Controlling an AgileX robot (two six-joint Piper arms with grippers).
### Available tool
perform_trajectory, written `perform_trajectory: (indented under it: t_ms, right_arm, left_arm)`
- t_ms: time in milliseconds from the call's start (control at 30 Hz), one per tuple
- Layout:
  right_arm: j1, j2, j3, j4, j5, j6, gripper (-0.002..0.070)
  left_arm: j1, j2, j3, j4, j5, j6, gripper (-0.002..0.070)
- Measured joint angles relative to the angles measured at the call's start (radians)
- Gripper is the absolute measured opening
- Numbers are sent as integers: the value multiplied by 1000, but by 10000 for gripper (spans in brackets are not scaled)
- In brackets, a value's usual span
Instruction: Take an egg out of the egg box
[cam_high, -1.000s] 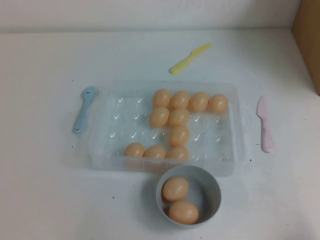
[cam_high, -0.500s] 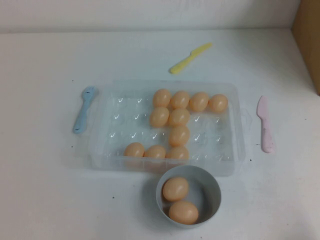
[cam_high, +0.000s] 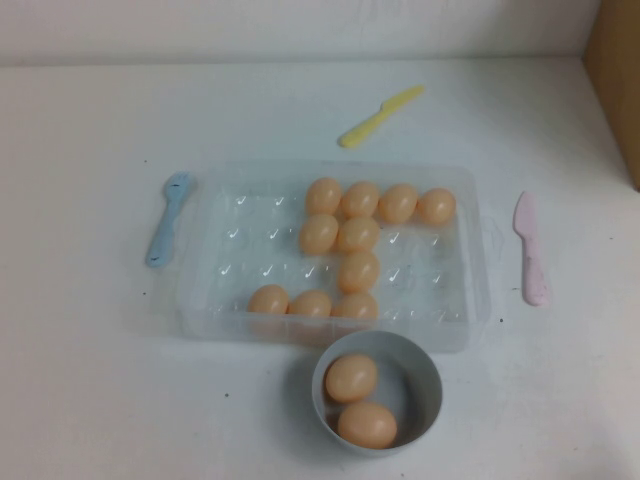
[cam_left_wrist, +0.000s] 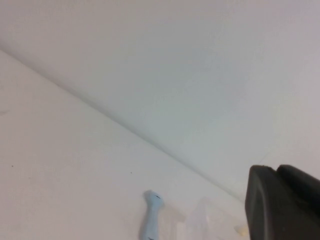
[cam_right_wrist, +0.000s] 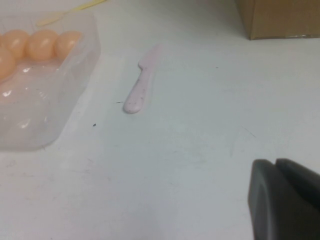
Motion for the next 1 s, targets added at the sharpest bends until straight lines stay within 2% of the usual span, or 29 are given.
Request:
perform_trajectory:
  t_ms: [167,333,467,667,800,933,1000]
  right_arm:
    - [0,0,0,0,0,0,-17]
    - [0,0,0,0,0,0,-17]
    - [0,0,0,0,0,0,-17]
    - [0,0,0,0,0,0,-17]
    - [0,0,0,0,0,0,-17]
    - [0,0,0,0,0,0,-17]
    - [0,0,0,0,0,0,-17]
  left_arm:
    - [0,0,0,-10,-8,-26,-4]
    - [0,0,0,-16,4,-153,-4]
    - [-16,0,-39,-19,182,-185,-4]
    - [-100,102,-269,-19,494,55,-4]
    - [-160,275,-457,-19,702,279,-4]
    - [-176,475,-616,-14,876,505,-4]
    - [-178,565,-668,-7,926,566,-4]
